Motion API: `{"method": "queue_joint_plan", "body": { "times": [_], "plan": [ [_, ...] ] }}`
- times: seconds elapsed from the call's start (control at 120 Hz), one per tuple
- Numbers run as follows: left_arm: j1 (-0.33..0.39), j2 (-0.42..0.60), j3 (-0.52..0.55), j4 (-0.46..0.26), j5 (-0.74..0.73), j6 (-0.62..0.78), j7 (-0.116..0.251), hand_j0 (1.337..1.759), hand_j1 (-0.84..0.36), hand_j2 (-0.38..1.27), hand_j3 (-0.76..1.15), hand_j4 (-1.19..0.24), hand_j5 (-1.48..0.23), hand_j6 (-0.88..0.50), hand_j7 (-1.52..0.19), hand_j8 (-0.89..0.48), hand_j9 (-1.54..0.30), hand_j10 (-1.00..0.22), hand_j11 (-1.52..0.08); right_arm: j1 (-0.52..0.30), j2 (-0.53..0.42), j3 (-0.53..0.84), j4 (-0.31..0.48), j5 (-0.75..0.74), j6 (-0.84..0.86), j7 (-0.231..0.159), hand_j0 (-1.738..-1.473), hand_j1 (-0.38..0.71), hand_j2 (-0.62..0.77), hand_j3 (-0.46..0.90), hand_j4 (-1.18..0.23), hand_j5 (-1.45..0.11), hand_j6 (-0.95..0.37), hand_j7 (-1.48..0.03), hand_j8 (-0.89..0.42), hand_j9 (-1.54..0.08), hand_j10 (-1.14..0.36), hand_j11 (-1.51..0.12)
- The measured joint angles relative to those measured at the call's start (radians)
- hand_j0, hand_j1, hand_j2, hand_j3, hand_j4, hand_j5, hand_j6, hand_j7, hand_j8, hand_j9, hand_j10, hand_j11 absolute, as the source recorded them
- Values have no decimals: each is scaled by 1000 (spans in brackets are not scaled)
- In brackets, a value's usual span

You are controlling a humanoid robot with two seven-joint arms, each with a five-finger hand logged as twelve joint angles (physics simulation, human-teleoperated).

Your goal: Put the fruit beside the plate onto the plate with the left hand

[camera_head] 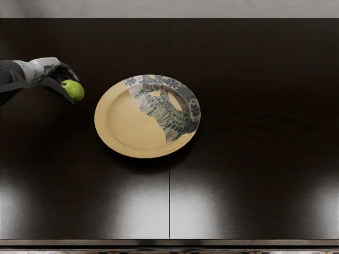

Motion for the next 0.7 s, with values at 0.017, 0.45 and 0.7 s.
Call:
{"method": "queue_joint_plan", "body": {
  "times": [0.017,0.45,0.7],
  "plan": [
    [-1,-1,-4,0,0,-5,0,1655,-365,454,0,-532,-967,-370,-936,-429,-947,-697,-951,0,0,0,0,0,0,0,-1658,-349,0,0,0,0,0,0,0,0,0,0],
    [19,-58,-110,2,-4,-57,-3,1655,-368,464,0,-538,-956,-372,-930,-437,-943,-694,-948,0,0,0,0,0,0,0,-1658,-349,0,0,0,0,0,0,0,0,0,0],
    [61,-136,-148,15,-5,-53,-4,1655,-374,490,0,-536,-961,-370,-930,-434,-943,-693,-949,0,0,0,0,0,0,0,-1658,-349,0,0,0,0,0,0,0,0,0,0]
  ]
}}
